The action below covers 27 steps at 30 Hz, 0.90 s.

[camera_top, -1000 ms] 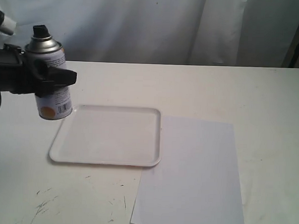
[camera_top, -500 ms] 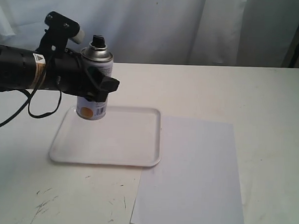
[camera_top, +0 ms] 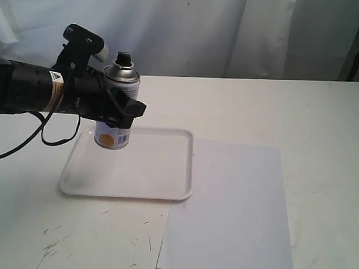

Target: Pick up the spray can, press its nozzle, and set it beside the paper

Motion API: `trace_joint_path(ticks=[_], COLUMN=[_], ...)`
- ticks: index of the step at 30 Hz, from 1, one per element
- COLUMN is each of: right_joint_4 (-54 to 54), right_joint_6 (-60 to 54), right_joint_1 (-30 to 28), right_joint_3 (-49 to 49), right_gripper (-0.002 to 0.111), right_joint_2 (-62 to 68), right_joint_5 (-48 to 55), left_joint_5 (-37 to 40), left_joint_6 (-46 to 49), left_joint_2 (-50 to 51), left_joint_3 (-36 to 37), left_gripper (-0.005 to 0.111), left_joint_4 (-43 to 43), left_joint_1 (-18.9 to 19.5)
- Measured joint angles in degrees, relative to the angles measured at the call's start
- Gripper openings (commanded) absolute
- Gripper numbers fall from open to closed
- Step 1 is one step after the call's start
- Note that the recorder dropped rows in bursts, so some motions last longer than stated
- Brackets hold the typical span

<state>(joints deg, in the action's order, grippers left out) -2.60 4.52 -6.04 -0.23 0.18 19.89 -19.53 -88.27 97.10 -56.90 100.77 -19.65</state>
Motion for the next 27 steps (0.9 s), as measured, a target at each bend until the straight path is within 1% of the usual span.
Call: trace_joint_path(ticks=[2,5,10,11,14,19,23,27], right_joint_4=[-2.89,-4.21,-1.75,-1.63,-1.51,-1.29,-1.29,-0.92], right_joint_6=[0.00,-0.07,-0.07,-0.07,-0.07,-0.07,-0.07,2.66], right_joint_1=[0.00,0.00,0.00,0.00,0.00,0.00,0.00,0.00], right_joint_3=[0.00,0.00,0.00,0.00,0.00,0.00,0.00,0.00], right_gripper=[0.000,0.000,0.000,0.000,0.000,0.000,0.000,0.000], right_joint_2=[0.00,0.00,0.00,0.00,0.00,0.00,0.00,0.00], right_joint_5=[-0.43,-4.56,-16.70,-18.72,-23.58,-27.04,-31.43,-37.19], left_joint_5=[0.00,0.75,5.88,7.10,10.99,19.53,21.25,23.67], left_joint_6=[0.00,0.79,4.82,5.56,7.93,11.17,11.89,13.46], left_joint_2=[0.00,0.00,0.00,0.00,0.10,1.35,2.32,3.93], left_joint_3=[0.00,0.00,0.00,0.00,0.00,0.00,0.00,0.00], left_gripper=[0.000,0.000,0.000,0.000,0.000,0.000,0.000,0.000], left_joint_4=[0.00,-0.09,-0.09,-0.09,-0.09,-0.09,-0.31,-0.31], left_joint_1=[-1.06,-4.19,-10.59,-11.34,-12.95,-15.40,-17.25,-20.16])
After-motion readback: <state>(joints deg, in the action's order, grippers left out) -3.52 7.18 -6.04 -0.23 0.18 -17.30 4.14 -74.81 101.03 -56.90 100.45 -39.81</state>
